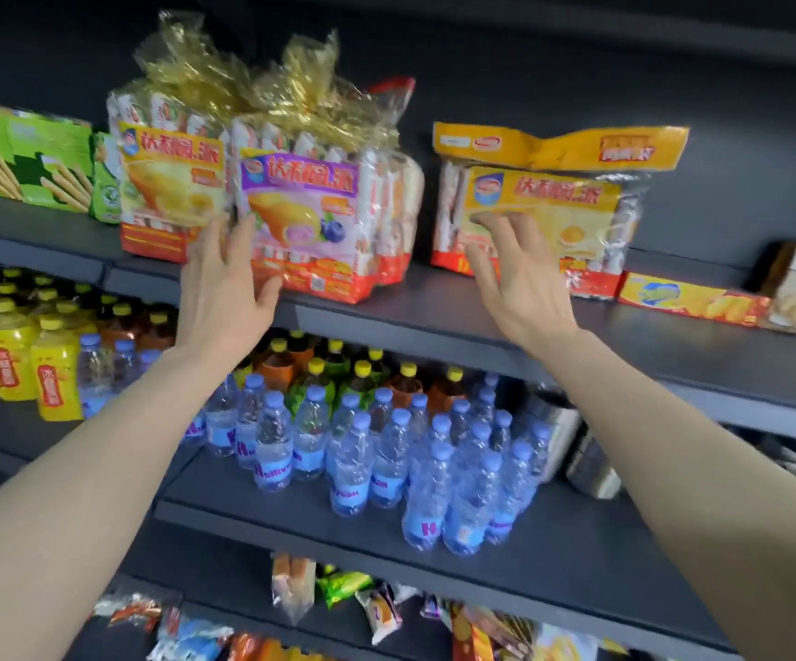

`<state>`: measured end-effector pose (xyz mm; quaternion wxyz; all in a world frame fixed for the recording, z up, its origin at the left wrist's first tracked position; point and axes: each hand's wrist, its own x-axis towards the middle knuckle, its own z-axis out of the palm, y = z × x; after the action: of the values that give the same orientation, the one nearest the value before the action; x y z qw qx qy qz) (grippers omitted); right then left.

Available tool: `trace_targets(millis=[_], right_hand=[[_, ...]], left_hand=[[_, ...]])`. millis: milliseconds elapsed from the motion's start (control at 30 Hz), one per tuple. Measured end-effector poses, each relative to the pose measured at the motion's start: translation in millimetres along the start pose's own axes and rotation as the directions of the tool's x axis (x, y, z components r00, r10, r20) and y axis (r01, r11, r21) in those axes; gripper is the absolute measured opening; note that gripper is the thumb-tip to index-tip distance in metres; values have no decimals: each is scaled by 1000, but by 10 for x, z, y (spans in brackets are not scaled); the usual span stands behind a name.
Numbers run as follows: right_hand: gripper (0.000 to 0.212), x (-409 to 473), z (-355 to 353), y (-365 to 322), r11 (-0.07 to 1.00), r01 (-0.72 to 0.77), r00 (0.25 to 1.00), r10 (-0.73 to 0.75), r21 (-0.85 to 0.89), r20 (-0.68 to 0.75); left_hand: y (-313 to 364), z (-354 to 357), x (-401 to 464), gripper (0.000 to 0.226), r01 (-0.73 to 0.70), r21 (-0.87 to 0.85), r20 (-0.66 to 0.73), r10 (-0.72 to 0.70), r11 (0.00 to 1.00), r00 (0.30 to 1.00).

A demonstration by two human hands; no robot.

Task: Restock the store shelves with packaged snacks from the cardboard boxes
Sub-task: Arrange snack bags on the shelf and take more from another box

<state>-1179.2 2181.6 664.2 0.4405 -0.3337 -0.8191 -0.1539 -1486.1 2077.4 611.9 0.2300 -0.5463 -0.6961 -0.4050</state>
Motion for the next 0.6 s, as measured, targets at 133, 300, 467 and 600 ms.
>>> trace_targets(millis=[133, 300, 467, 600], right_hand=[[43, -759, -497, 451, 996, -14, 999, 17, -83, 41], [37, -1845, -1179, 953, 965, 6, 999, 3, -263, 32], [31, -2964, -1684, 1417, 891, 41, 994, 11, -452, 112], [33, -3911, -1887, 1685, 870, -21, 967, 144, -493, 213]], left_hand=[[621, 72, -595, 63, -94, -30, -34, 93, 995, 995], [1514, 334, -1427, 58, -257, 40, 86, 253, 965, 964], [2331, 747, -2239, 58, -376, 25, 229, 361, 926, 904], [2828, 1146, -2922, 59, -404, -63, 350, 400, 912, 847]])
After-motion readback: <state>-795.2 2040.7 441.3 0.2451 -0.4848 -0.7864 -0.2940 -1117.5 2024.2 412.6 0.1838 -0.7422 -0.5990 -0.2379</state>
